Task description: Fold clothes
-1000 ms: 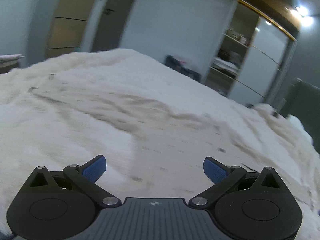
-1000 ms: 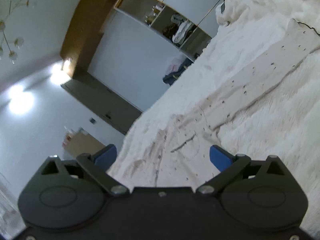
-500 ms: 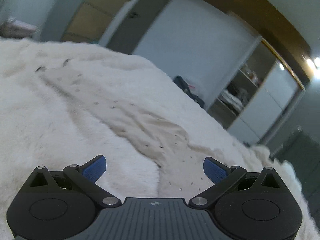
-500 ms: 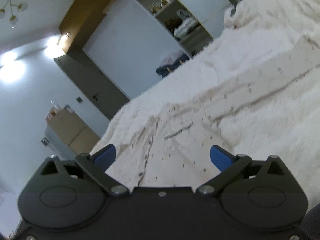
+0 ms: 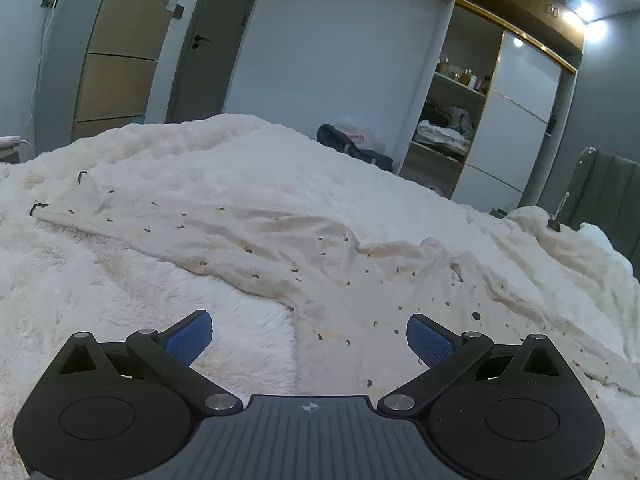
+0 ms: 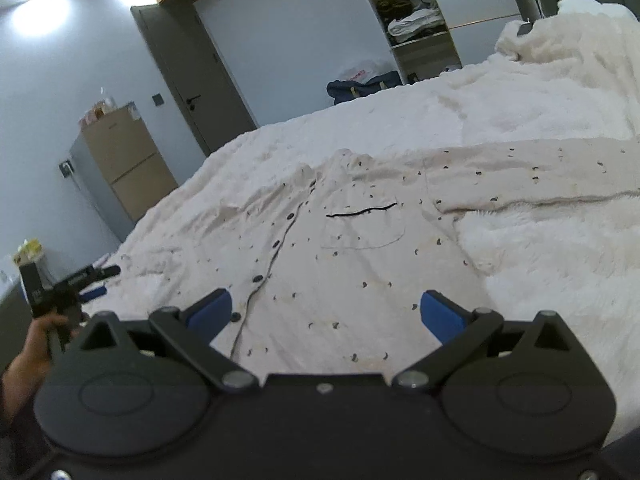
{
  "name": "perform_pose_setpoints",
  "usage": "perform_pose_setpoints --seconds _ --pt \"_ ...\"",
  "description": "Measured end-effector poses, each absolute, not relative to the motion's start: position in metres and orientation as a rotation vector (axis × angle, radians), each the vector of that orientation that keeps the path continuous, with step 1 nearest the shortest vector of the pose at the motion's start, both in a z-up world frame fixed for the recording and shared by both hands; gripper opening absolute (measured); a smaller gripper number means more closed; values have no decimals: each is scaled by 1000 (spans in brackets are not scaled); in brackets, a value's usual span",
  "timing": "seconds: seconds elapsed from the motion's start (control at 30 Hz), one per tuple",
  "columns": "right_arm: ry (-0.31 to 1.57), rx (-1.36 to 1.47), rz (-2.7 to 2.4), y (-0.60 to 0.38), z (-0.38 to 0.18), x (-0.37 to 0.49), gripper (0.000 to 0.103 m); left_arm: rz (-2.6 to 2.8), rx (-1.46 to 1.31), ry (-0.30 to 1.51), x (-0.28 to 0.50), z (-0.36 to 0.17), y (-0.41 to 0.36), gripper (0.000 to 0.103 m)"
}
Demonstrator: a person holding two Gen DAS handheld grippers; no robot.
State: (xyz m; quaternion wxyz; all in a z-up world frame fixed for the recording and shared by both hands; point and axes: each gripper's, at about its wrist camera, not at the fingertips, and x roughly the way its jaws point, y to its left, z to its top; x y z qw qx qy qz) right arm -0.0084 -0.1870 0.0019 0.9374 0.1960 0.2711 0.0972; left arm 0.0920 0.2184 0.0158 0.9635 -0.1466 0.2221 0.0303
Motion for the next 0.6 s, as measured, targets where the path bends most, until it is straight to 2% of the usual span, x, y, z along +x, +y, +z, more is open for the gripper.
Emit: perform_pose_setpoints --seconds 0.6 --pt "569 389 194 -172 5 -22 102 34 -301 440 80 19 218 103"
